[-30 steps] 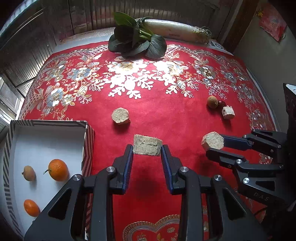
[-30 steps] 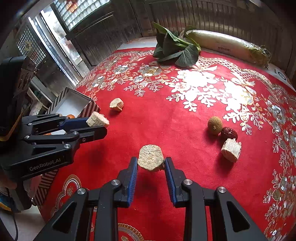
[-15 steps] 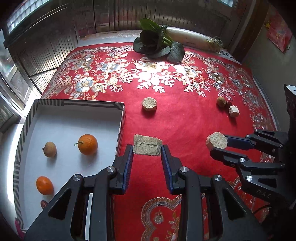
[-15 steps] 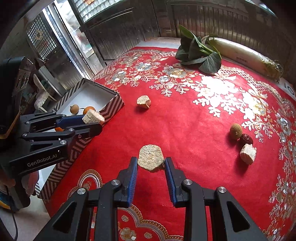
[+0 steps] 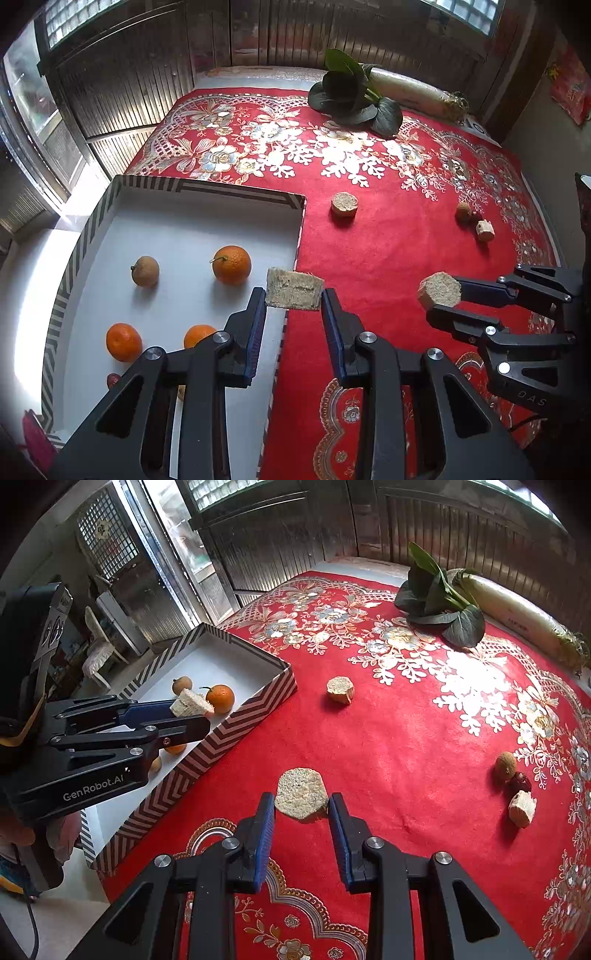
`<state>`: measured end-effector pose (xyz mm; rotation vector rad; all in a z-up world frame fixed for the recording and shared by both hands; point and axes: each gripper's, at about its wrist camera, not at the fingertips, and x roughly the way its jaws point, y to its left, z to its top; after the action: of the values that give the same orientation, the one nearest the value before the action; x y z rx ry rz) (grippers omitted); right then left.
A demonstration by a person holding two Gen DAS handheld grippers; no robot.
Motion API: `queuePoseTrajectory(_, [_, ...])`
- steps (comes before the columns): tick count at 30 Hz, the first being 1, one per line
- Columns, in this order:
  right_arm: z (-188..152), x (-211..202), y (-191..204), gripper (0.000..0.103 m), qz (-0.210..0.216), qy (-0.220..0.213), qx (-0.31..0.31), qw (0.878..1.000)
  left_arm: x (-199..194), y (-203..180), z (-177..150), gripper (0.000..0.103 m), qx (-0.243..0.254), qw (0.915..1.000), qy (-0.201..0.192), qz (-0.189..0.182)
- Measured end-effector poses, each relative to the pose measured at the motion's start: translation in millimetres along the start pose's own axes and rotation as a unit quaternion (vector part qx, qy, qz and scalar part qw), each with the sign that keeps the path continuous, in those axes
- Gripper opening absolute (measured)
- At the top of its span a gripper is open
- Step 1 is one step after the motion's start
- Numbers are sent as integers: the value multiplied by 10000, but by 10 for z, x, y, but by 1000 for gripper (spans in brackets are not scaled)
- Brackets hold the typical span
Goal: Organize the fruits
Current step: 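Carry both cake pieces into the white box and open both tools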
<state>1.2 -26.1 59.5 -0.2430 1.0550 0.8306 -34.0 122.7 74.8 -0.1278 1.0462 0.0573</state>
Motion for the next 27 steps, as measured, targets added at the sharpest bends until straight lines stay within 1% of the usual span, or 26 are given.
queuePoseTrajectory(10, [95,26,276,28,164,4,-325,9993,-105,190,-92,30,-209,9996,-69,174])
queuePoseTrajectory(27, [185,147,639,28,412,148,-767,9961,-169,487,-244,30,-559,9979,-23,335])
